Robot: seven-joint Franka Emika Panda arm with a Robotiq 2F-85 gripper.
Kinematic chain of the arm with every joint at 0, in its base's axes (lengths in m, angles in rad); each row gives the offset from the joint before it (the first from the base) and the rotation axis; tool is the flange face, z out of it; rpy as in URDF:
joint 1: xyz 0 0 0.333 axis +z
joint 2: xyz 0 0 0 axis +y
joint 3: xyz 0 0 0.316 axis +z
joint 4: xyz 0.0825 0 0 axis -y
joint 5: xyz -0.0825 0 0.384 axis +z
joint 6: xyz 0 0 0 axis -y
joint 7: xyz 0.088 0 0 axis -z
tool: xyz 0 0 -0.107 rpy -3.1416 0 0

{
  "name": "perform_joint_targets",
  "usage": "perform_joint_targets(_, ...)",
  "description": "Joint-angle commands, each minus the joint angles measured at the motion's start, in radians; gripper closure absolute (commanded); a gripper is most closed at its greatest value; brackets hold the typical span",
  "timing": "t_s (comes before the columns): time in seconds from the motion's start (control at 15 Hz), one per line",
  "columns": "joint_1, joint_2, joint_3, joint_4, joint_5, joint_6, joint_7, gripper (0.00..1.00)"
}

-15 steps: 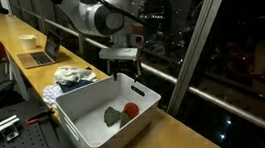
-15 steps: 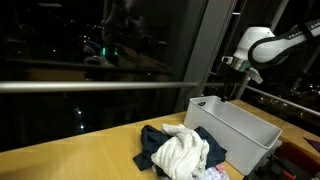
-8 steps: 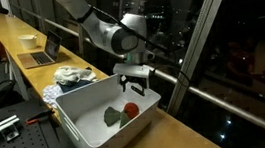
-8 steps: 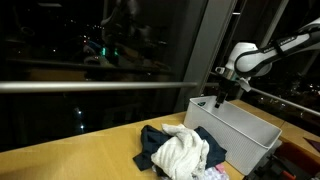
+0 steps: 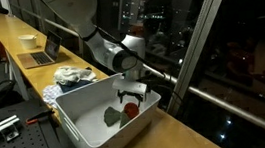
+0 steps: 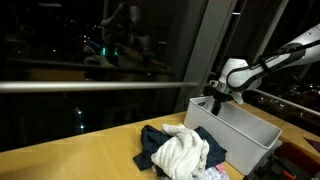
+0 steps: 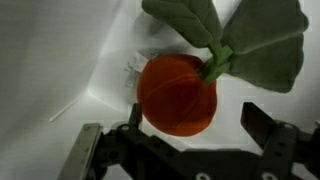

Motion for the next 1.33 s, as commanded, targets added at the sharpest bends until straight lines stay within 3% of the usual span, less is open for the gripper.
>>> perform_joint_targets(0.0,-0.006,0.007,0.003,-0.027,-0.011,0.069,-0.002,0.0)
perform_joint_targets(0.13,-0.008,0.008,0.002,-0.049,-0.014,0.101,0.001,0.0)
perform_joint_targets(0.2,-0.011,0.009,0.005,-0.057,-0.01,0.113,0.001,0.25)
perform_joint_targets(0.27,-0.013,0.008,0.007,-0.067,-0.007,0.126,0.002,0.26)
perform_joint_targets(0.73,-0.006,-0.032,0.003,-0.137,-0.014,0.169,0.019,0.79)
perform_joint_targets(0.93,0.002,-0.131,-0.01,-0.225,-0.026,0.178,0.04,0.98)
perform_joint_targets(1.27,0.041,-0.394,-0.04,-0.398,-0.096,0.157,0.093,0.97)
